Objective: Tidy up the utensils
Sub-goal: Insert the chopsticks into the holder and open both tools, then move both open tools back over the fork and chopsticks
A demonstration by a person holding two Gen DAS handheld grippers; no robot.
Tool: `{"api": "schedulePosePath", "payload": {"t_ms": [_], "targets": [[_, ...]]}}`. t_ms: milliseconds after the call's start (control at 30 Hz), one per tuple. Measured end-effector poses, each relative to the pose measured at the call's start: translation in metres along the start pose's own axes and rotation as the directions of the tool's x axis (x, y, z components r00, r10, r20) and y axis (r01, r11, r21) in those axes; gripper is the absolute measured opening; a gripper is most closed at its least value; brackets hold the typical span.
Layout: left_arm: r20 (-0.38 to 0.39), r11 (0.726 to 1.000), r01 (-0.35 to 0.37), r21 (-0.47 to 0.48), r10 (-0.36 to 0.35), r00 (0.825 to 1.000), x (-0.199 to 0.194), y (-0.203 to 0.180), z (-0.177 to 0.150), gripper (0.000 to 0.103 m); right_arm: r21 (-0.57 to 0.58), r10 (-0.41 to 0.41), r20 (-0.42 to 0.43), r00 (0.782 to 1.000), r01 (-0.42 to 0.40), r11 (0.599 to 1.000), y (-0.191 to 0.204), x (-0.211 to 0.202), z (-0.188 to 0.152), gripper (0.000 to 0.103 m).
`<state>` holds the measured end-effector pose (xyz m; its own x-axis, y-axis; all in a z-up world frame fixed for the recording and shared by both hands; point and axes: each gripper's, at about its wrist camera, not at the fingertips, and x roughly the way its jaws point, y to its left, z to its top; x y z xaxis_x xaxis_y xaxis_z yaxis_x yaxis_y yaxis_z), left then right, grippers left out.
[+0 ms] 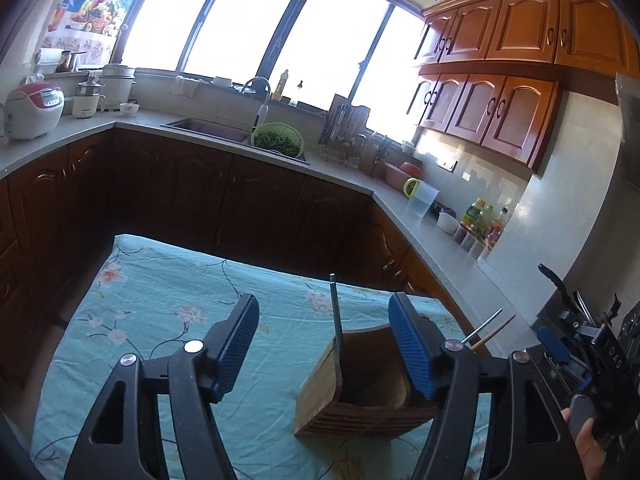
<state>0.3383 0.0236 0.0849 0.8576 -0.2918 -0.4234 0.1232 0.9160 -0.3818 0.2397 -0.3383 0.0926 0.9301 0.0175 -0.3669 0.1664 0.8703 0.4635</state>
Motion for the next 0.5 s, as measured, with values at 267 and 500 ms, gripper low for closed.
{"api": "schedulePosePath", "payload": {"t_ms": [267,500], "targets": [[0.021,0.999,-0.035,-0.028,0.036,0.999,-0.063,0.011,-0.039,0.091,-0.011,0.013,0.042,0.999,-0.013,1.000,0.004,-0.052,-0.012,0.098],[0.001,0.999,-0.050,-0.007,0.050,0.999,-0.111,0.007,-0.066,0.092,-0.020,0.005,-0.005,1.000,-0.005,1.000,0.002,-0.088,-0.040,0.098]]}}
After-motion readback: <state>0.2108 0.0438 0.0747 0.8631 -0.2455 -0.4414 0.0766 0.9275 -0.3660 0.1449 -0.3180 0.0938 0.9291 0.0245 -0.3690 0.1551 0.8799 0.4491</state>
